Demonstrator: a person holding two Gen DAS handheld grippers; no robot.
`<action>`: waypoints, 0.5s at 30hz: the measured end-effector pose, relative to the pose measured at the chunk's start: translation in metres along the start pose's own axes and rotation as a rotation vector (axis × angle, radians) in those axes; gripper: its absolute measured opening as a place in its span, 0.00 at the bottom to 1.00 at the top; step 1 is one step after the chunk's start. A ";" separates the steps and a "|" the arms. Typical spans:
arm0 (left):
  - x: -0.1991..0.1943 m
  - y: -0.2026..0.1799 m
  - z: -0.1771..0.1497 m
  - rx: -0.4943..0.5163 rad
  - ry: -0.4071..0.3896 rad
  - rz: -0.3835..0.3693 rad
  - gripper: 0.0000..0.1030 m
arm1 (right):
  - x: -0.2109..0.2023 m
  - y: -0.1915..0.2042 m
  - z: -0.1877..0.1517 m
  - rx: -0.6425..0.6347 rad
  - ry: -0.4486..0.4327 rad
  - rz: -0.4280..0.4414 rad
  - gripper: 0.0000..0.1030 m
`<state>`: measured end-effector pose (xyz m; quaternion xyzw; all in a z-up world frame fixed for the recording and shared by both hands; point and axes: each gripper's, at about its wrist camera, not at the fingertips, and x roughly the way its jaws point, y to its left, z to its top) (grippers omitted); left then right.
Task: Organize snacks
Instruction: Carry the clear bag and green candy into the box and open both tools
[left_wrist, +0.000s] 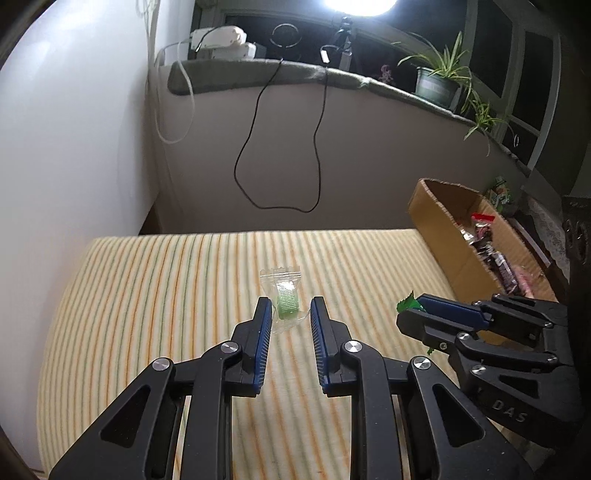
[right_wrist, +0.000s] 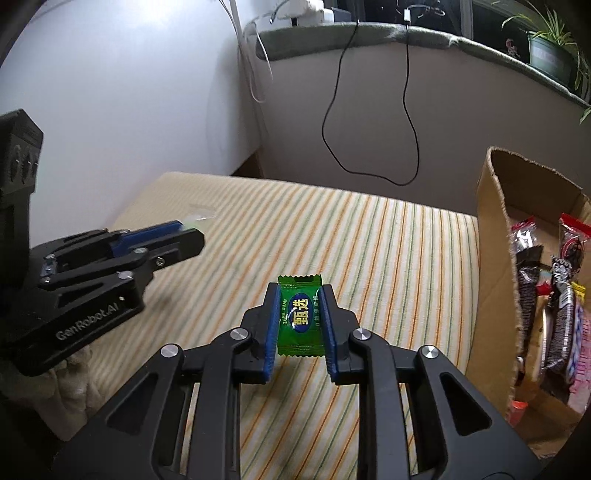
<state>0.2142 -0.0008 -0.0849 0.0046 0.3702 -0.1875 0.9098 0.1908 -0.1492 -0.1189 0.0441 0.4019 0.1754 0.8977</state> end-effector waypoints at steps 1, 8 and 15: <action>-0.002 -0.003 0.001 0.004 -0.004 -0.001 0.19 | -0.004 0.000 0.001 0.000 -0.008 0.005 0.21; -0.012 -0.041 0.017 0.048 -0.038 -0.025 0.19 | -0.045 -0.014 0.014 -0.011 -0.093 0.022 0.21; -0.010 -0.088 0.032 0.091 -0.056 -0.070 0.19 | -0.074 -0.054 0.020 0.008 -0.129 -0.005 0.21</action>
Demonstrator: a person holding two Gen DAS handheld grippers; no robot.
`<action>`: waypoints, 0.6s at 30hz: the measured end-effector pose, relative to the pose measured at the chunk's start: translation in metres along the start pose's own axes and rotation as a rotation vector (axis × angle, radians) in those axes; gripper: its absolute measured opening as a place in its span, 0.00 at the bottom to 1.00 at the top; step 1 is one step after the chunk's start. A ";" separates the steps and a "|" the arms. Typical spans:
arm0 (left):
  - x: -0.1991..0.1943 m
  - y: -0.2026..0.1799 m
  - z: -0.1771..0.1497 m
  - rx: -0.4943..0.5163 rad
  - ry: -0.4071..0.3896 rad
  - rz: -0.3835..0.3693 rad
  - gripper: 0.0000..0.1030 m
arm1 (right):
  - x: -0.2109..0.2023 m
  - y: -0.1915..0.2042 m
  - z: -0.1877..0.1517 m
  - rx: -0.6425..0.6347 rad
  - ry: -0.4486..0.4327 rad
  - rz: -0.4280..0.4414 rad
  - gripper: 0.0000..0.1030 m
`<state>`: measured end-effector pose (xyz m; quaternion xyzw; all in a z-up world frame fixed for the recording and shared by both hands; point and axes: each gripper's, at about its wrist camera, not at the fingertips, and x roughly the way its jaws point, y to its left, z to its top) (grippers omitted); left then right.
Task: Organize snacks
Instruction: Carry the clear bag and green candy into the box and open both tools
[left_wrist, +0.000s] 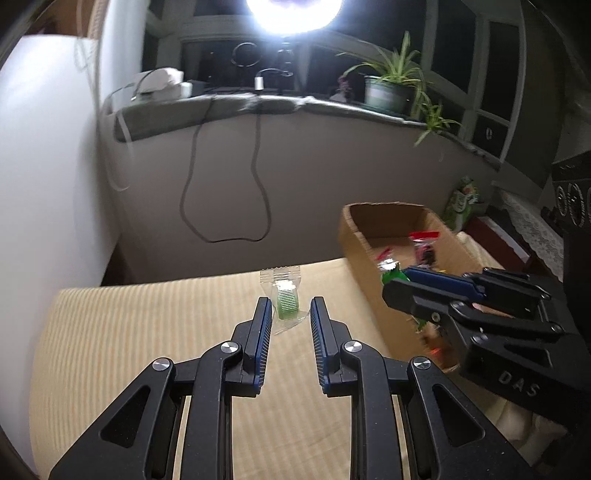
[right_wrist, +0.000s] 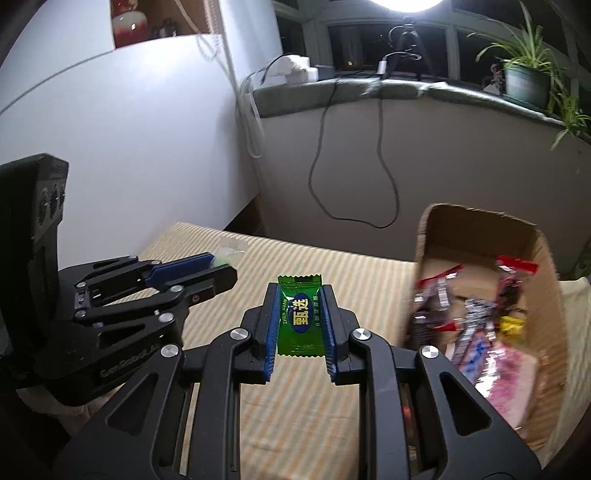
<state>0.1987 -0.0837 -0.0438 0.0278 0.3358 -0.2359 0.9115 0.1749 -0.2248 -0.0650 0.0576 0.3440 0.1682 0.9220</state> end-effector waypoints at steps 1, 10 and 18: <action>0.001 -0.006 0.002 0.006 -0.001 -0.005 0.19 | -0.003 -0.009 0.001 0.002 -0.004 -0.011 0.21; 0.023 -0.059 0.023 0.059 0.000 -0.058 0.19 | -0.029 -0.079 0.012 0.032 -0.033 -0.093 0.21; 0.049 -0.095 0.032 0.091 0.025 -0.093 0.19 | -0.035 -0.130 0.019 0.061 -0.031 -0.138 0.21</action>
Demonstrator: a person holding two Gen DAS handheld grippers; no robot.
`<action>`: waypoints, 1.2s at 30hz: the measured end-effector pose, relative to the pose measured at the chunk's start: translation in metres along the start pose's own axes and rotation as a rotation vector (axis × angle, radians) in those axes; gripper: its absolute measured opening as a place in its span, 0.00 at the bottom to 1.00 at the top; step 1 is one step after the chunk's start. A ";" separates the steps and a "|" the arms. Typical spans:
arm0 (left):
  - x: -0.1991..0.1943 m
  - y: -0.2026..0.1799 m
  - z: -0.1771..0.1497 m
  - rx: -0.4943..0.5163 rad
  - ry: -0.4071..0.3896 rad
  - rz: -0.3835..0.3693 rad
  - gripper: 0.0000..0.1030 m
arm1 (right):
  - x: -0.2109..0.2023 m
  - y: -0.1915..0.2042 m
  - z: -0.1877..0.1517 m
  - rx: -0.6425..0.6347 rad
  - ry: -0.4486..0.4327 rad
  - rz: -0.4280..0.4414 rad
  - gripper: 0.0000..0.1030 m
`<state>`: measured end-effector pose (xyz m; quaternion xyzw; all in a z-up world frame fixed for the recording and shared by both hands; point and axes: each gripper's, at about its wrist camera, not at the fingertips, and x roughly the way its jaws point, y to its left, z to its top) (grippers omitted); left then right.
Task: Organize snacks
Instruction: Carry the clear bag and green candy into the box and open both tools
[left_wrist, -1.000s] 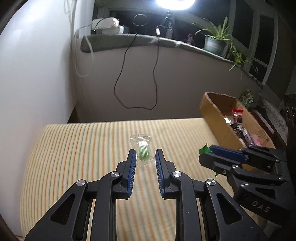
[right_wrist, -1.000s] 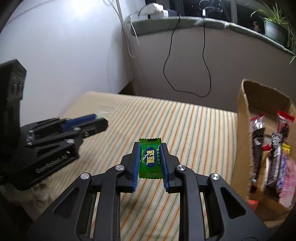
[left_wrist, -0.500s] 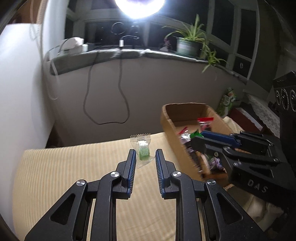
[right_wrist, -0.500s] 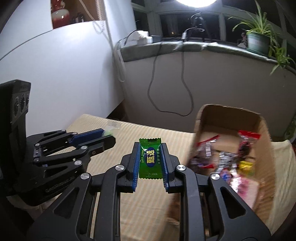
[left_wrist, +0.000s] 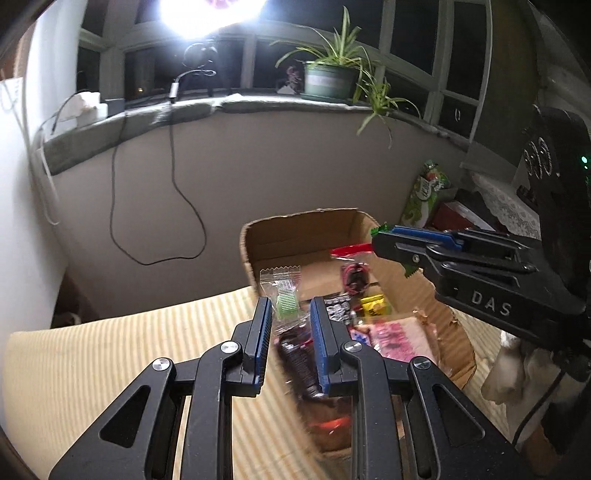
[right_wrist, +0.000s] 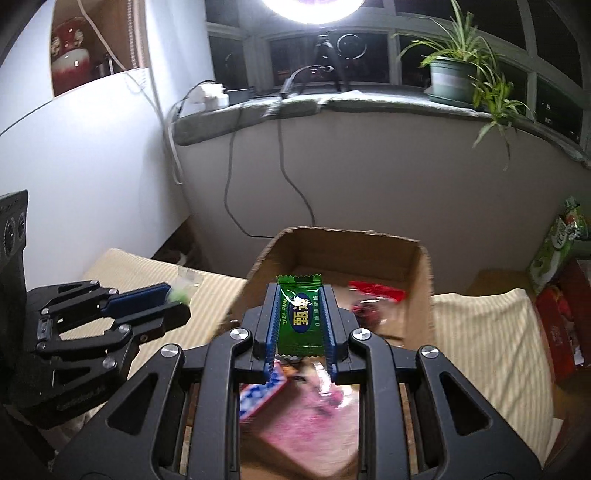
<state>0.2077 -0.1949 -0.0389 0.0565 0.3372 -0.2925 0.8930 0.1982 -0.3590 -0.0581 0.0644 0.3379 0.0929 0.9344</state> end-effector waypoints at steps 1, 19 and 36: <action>0.003 -0.003 0.001 0.004 0.003 -0.003 0.19 | 0.002 -0.007 0.001 0.003 0.003 -0.005 0.21; 0.028 -0.029 0.009 0.021 0.039 -0.020 0.19 | 0.018 -0.045 -0.009 0.041 0.073 0.007 0.21; 0.022 -0.033 0.008 0.040 0.035 -0.006 0.29 | 0.016 -0.045 -0.009 0.036 0.085 -0.008 0.32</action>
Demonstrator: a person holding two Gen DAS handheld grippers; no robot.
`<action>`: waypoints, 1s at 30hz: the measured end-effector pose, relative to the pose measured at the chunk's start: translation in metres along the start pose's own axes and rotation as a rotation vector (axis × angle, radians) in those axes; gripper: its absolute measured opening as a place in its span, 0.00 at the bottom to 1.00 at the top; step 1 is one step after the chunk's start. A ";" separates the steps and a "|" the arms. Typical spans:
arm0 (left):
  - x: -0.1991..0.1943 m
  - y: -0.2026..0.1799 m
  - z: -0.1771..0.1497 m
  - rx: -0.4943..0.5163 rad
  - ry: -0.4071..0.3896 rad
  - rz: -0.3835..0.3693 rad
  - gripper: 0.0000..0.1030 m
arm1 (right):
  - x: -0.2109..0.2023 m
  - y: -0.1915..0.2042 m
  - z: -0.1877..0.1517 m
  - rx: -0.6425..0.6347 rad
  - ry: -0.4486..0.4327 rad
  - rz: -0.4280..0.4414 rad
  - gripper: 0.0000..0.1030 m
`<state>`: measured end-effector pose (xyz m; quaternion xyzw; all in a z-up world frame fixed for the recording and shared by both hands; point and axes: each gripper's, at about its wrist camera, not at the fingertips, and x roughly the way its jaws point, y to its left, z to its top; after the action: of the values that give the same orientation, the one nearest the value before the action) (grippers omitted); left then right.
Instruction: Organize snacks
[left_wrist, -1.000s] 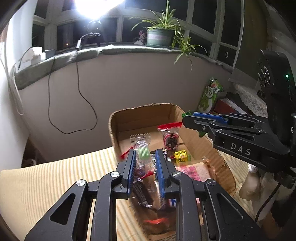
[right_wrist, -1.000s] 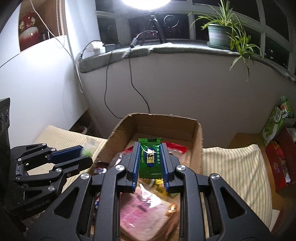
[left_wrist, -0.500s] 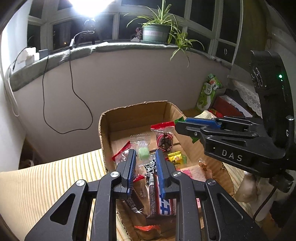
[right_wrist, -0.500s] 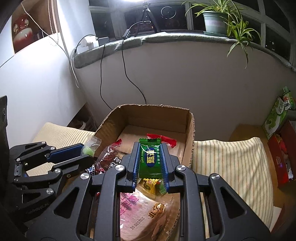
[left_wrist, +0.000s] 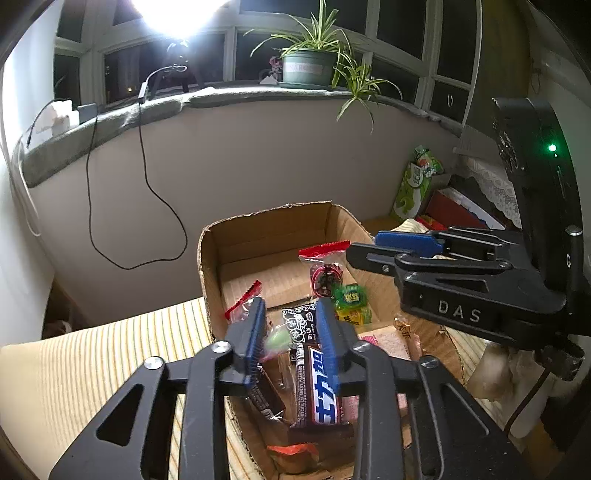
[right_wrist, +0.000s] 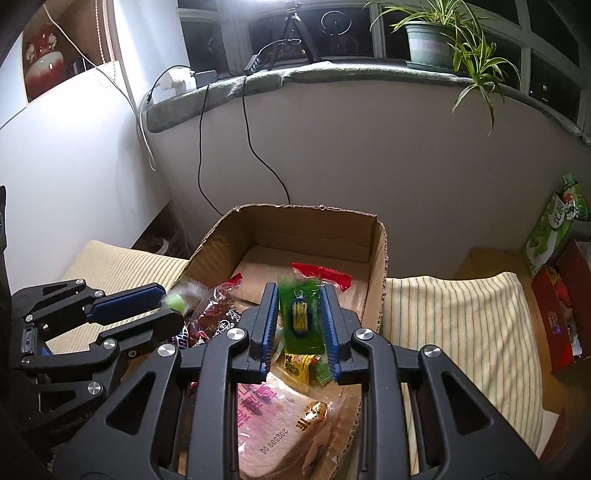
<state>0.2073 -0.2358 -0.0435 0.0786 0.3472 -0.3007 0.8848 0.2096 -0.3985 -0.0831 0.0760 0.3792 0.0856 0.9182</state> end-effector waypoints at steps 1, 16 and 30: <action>0.000 0.000 0.000 0.000 0.000 0.001 0.29 | -0.001 0.000 0.000 -0.001 -0.002 -0.003 0.36; -0.013 0.001 -0.004 -0.029 -0.007 0.037 0.72 | -0.021 0.003 0.002 -0.009 -0.047 -0.040 0.75; -0.047 0.001 -0.014 -0.060 -0.053 0.048 0.72 | -0.050 0.018 -0.005 -0.028 -0.090 -0.037 0.86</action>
<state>0.1728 -0.2080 -0.0234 0.0524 0.3305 -0.2709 0.9026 0.1698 -0.3915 -0.0490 0.0600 0.3376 0.0701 0.9368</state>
